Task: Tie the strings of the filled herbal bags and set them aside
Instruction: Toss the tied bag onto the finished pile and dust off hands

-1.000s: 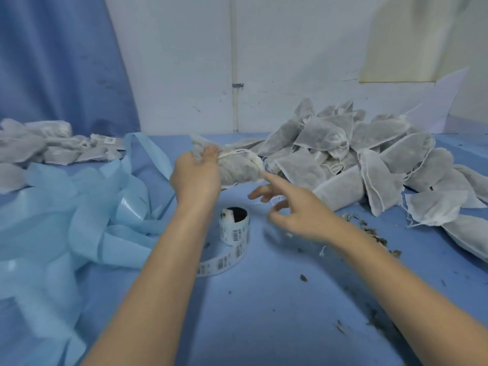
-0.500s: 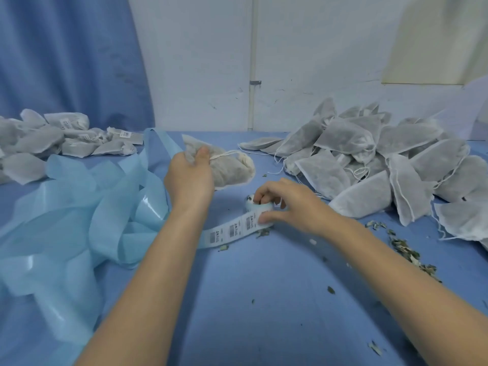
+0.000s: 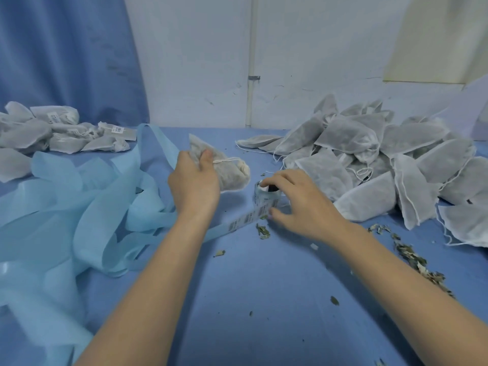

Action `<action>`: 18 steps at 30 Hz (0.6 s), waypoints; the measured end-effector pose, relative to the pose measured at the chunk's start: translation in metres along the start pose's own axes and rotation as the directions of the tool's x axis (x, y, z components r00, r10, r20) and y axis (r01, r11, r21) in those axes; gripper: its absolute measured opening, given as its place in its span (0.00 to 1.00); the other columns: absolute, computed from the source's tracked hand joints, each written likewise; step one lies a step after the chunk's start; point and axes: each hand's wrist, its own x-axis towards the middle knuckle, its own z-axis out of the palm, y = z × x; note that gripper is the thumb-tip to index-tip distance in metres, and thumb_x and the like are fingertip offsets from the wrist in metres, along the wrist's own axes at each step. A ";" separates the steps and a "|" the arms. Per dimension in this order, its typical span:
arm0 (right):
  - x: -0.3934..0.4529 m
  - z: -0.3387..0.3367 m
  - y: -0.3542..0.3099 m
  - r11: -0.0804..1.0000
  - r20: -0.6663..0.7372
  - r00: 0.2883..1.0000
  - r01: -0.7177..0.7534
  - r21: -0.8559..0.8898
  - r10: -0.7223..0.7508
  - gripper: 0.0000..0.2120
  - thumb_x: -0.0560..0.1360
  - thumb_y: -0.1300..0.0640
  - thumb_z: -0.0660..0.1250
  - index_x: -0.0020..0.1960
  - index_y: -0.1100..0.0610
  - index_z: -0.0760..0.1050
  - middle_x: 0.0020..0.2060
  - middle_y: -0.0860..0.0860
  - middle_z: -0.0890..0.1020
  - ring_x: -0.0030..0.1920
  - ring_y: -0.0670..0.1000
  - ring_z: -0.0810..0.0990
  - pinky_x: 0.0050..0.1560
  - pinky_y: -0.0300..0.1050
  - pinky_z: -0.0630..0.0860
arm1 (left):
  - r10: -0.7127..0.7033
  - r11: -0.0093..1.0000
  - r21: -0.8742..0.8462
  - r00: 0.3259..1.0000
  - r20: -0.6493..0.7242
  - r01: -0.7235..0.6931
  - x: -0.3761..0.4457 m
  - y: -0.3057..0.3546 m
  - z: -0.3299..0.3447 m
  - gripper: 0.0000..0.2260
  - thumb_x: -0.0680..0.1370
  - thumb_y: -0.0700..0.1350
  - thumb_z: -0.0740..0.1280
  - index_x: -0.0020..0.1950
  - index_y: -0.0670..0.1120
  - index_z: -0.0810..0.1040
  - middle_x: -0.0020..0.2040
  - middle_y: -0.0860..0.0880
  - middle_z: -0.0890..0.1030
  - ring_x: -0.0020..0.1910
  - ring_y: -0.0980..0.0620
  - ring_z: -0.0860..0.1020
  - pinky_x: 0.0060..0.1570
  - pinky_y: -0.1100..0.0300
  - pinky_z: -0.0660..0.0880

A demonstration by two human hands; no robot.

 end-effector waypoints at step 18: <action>-0.005 0.033 -0.050 0.856 0.016 0.966 -0.237 0.459 0.259 0.17 0.68 0.52 0.76 0.49 0.49 0.69 0.41 0.47 0.79 0.42 0.47 0.77 0.47 0.42 0.75 | -0.097 0.969 0.246 0.956 0.277 0.027 -0.001 -0.008 0.017 0.15 0.82 0.48 0.55 0.60 0.37 0.69 0.59 0.38 0.75 0.59 0.39 0.73 0.46 0.56 0.63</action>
